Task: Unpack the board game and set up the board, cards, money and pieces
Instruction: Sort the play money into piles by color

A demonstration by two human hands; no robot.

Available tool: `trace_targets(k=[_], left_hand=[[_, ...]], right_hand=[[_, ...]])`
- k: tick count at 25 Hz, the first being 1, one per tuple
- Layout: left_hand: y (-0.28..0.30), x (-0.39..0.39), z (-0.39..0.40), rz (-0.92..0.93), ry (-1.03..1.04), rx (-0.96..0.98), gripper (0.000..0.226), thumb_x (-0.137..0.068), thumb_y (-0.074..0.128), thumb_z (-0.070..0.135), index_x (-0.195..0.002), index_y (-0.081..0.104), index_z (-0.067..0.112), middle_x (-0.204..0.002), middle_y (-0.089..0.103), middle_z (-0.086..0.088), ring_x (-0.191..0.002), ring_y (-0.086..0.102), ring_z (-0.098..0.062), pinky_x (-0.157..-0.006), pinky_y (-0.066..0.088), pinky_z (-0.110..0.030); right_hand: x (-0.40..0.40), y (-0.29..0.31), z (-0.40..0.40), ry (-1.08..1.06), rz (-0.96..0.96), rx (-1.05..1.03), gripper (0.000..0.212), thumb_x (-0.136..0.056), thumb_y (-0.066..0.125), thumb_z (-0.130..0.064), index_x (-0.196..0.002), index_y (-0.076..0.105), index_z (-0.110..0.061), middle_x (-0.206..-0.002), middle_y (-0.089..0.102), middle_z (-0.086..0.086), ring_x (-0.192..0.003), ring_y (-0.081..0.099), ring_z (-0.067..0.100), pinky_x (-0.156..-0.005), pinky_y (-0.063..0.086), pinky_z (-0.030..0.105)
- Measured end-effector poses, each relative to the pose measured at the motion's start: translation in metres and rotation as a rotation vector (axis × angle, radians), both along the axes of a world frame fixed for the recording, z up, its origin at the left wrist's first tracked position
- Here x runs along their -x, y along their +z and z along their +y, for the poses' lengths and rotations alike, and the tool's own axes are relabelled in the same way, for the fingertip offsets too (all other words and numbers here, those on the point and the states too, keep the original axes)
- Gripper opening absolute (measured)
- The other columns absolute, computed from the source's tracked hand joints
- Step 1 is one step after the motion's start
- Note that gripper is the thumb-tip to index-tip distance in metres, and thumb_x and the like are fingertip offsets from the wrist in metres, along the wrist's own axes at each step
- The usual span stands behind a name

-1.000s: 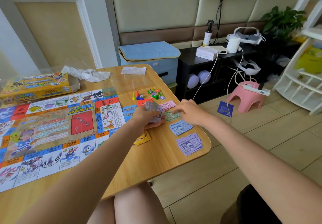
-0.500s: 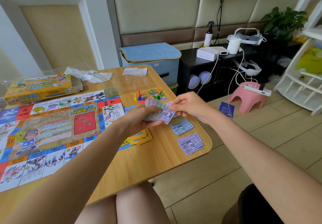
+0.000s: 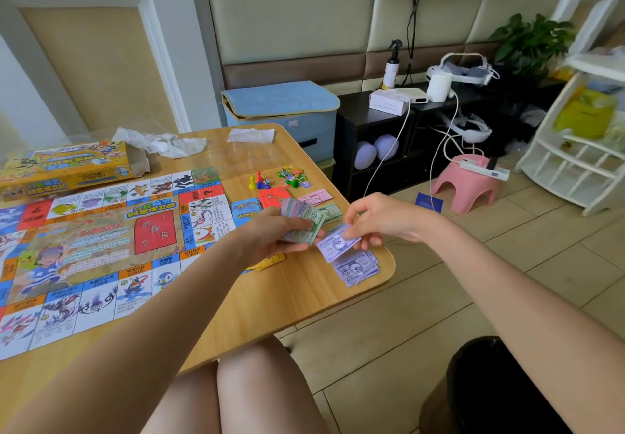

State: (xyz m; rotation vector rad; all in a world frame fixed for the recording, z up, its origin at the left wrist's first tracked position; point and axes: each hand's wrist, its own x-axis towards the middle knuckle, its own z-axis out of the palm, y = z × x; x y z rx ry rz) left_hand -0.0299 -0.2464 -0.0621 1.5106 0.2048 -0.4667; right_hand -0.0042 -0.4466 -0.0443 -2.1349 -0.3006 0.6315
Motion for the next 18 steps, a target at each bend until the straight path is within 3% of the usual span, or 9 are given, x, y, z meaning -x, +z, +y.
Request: trace_targets(k=[3, 9, 13, 18], left_hand=[[-0.001, 0.006, -0.003, 0.005, -0.046, -0.023, 0.022, -0.089, 0.058, 0.004, -0.110, 0.059, 0.003, -0.092, 0.073, -0.011, -0.074, 0.072, -0.015, -0.050, 0.053, -0.018], [-0.005, 0.014, -0.007, 0.007, -0.043, -0.031, 0.017, -0.086, 0.062, 0.005, -0.103, 0.060, 0.007, -0.086, 0.074, -0.008, -0.073, 0.072, -0.016, -0.054, 0.056, -0.019], [-0.003, 0.011, -0.009, -0.018, -0.031, -0.096, 0.014, -0.081, 0.068, 0.006, -0.094, 0.063, 0.011, -0.082, 0.070, -0.004, -0.068, 0.068, -0.009, -0.050, 0.053, -0.016], [0.005, 0.007, -0.010, -0.013, 0.015, 0.024, 0.005, -0.086, 0.063, 0.009, -0.089, 0.060, 0.011, -0.080, 0.067, -0.003, -0.065, 0.067, -0.008, -0.052, 0.055, -0.018]], right_hand=[[0.007, -0.004, -0.008, 0.009, 0.017, 0.088, 0.013, -0.083, 0.066, -0.002, -0.083, 0.054, -0.007, -0.069, 0.064, 0.012, -0.041, 0.053, 0.006, -0.041, 0.036, 0.017], [0.014, -0.021, -0.013, 0.019, -0.108, 0.308, 0.026, -0.075, 0.077, -0.014, -0.079, 0.052, -0.014, -0.060, 0.055, -0.001, -0.050, 0.047, 0.009, -0.049, 0.036, 0.020], [0.009, -0.006, -0.004, -0.113, -0.150, 0.006, 0.021, -0.083, 0.070, -0.025, -0.086, 0.060, -0.007, -0.062, 0.056, 0.002, -0.044, 0.042, 0.007, -0.039, 0.031, 0.016], [-0.001, -0.011, 0.018, -0.102, -0.158, -0.156, 0.010, -0.082, 0.069, -0.007, -0.077, 0.061, -0.005, -0.052, 0.061, -0.003, -0.046, 0.050, 0.008, -0.040, 0.038, 0.017]])
